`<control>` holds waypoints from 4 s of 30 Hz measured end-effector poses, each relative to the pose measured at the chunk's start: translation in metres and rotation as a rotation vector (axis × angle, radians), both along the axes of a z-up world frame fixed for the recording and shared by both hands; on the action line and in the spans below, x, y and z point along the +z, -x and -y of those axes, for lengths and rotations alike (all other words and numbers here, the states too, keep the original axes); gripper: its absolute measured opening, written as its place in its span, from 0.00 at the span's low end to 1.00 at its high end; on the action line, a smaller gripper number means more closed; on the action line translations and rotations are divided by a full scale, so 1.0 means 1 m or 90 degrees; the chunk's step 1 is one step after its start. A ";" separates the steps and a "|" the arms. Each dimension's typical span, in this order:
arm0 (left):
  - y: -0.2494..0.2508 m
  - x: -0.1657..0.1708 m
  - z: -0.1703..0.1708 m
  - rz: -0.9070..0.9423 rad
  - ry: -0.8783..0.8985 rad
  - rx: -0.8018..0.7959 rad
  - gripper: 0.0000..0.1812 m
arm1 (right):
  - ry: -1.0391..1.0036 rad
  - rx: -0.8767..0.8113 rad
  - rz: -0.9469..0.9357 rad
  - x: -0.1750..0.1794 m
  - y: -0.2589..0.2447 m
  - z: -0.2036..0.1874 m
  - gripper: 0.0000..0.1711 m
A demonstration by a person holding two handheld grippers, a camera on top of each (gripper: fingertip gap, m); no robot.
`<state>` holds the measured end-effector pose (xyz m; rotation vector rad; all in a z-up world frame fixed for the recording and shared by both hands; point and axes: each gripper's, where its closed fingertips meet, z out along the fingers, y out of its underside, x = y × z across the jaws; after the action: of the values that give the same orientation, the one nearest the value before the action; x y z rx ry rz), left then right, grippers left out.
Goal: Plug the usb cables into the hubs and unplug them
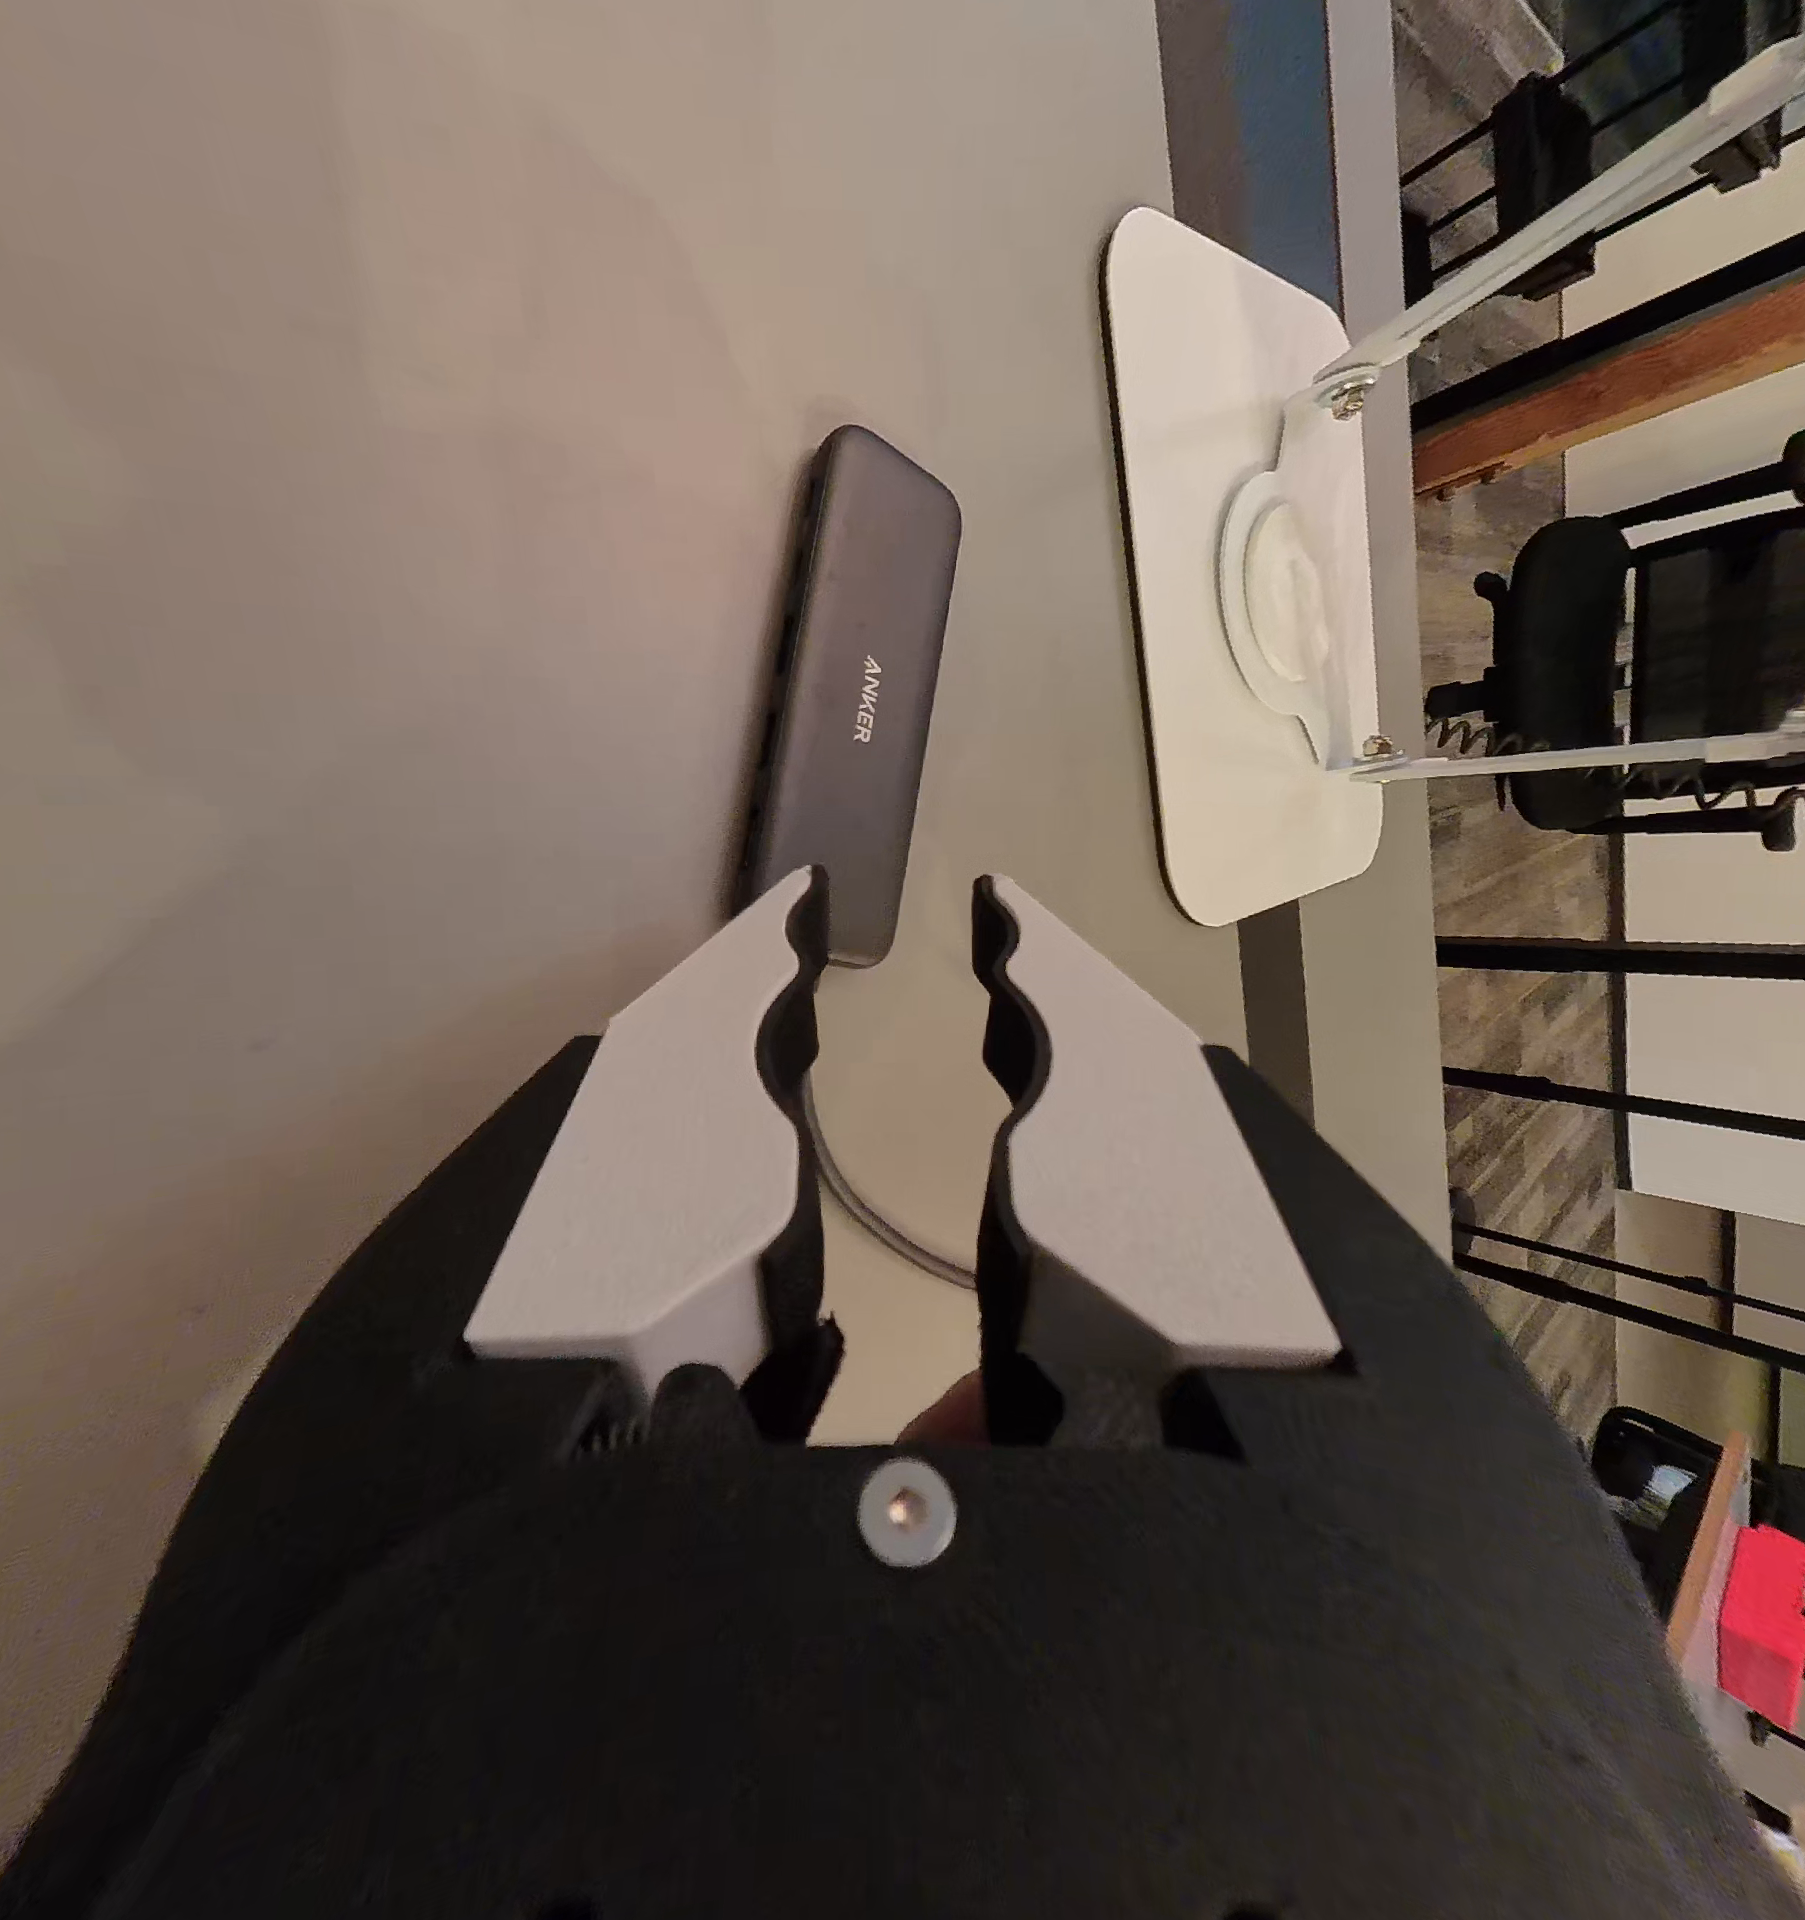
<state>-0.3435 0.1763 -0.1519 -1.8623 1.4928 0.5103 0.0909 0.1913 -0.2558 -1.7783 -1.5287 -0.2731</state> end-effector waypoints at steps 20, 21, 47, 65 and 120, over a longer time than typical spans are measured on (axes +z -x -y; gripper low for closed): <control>0.004 -0.110 -0.051 -0.025 0.216 -0.096 0.15 | 0.029 0.011 -0.026 -0.011 0.008 0.003 0.13; 0.002 -0.112 -0.052 -0.027 0.209 -0.105 0.14 | 0.028 0.012 -0.025 -0.012 0.008 0.003 0.13; -0.018 -0.141 -0.033 -0.109 0.371 -0.230 0.10 | 0.034 0.029 -0.047 -0.007 0.019 0.009 0.13; 0.000 -0.015 -0.055 0.318 0.058 -0.152 0.08 | 0.028 0.038 -0.056 -0.001 0.024 0.013 0.13; -0.218 0.239 0.010 0.689 -0.212 -0.364 0.08 | -0.063 0.035 -0.311 0.114 0.033 0.018 0.15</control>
<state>-0.1256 0.1661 0.0876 -1.0337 0.9903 -0.4549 0.0581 0.1736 -0.1416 -1.5762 -1.1882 0.1080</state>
